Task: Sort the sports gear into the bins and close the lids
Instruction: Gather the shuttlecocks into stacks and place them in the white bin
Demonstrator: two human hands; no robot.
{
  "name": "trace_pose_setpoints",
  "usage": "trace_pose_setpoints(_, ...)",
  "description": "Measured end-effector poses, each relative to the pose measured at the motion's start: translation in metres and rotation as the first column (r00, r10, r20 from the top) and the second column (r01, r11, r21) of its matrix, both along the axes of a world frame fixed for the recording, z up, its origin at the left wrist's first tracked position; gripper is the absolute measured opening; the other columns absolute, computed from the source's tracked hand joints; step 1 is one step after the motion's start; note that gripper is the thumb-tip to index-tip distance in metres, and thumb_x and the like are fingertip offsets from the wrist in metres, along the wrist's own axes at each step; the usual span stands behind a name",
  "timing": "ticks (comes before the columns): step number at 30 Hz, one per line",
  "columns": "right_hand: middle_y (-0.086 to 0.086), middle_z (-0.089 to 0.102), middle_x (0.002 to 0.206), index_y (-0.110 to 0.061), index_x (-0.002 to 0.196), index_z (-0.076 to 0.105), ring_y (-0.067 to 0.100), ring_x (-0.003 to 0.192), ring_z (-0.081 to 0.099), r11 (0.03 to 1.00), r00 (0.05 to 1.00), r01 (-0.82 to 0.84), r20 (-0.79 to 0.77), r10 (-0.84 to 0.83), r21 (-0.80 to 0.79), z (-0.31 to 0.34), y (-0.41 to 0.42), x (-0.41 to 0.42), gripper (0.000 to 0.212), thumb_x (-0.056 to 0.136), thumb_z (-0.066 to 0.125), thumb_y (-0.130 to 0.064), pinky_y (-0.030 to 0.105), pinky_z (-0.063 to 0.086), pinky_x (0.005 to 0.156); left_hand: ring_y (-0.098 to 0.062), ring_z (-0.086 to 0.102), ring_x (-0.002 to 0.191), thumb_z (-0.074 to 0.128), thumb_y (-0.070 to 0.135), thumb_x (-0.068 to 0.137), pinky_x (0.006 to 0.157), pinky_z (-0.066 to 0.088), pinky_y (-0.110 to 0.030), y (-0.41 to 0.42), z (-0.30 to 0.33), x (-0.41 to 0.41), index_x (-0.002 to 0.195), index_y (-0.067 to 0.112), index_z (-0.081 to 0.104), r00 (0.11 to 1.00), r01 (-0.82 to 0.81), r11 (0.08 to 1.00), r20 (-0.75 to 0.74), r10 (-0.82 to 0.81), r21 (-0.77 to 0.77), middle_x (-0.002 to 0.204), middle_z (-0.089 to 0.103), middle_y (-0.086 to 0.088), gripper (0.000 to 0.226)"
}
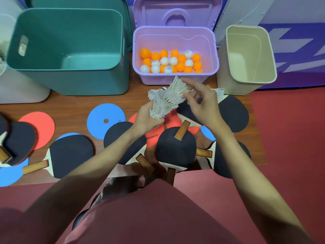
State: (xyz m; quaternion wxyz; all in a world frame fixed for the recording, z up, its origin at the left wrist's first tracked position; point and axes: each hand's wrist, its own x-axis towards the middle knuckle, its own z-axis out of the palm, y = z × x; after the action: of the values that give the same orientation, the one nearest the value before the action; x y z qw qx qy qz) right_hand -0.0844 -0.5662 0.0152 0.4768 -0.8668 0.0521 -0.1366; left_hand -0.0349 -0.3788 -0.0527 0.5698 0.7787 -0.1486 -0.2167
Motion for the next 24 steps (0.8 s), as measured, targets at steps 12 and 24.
trace_pose_setpoints(12, -0.006, 0.058, 0.096, -0.009, 0.108, 0.066, 0.010, 0.072, 0.057, 0.991, 0.982, 0.105, 0.145, -0.117, 0.088, 0.011, 0.001, 0.019, 0.021, 0.091, 0.055, -0.008, 0.020, 0.042, 0.059, 0.010, 0.056, 0.054, 0.070, -0.012, 0.077, 0.051, 0.040, -0.007, -0.002, 0.019, 0.006, 0.098, 0.005, 0.056, 0.981, -0.119, 0.990, -0.163, 0.106, -0.072, 0.075, 0.059, 0.006, 0.031)
trace_pose_setpoints(24, 0.015, 0.048, 0.130, -0.006, 0.130, 0.048, 0.039, 0.105, 0.048, 0.538, 0.860, -0.510, -0.405, 0.311, -0.671, -0.078, 0.033, 0.083, 0.072, 0.062, 0.055, 0.017, 0.045, 0.051, 0.063, 0.005, 0.061, 0.064, 0.069, -0.008, 0.079, 0.057, 0.046, -0.012, 0.059, 0.014, 0.002, 0.107, 0.001, 0.057, 0.968, -0.211, 0.977, -0.143, 0.207, -0.016, 0.080, 0.064, 0.006, 0.032)
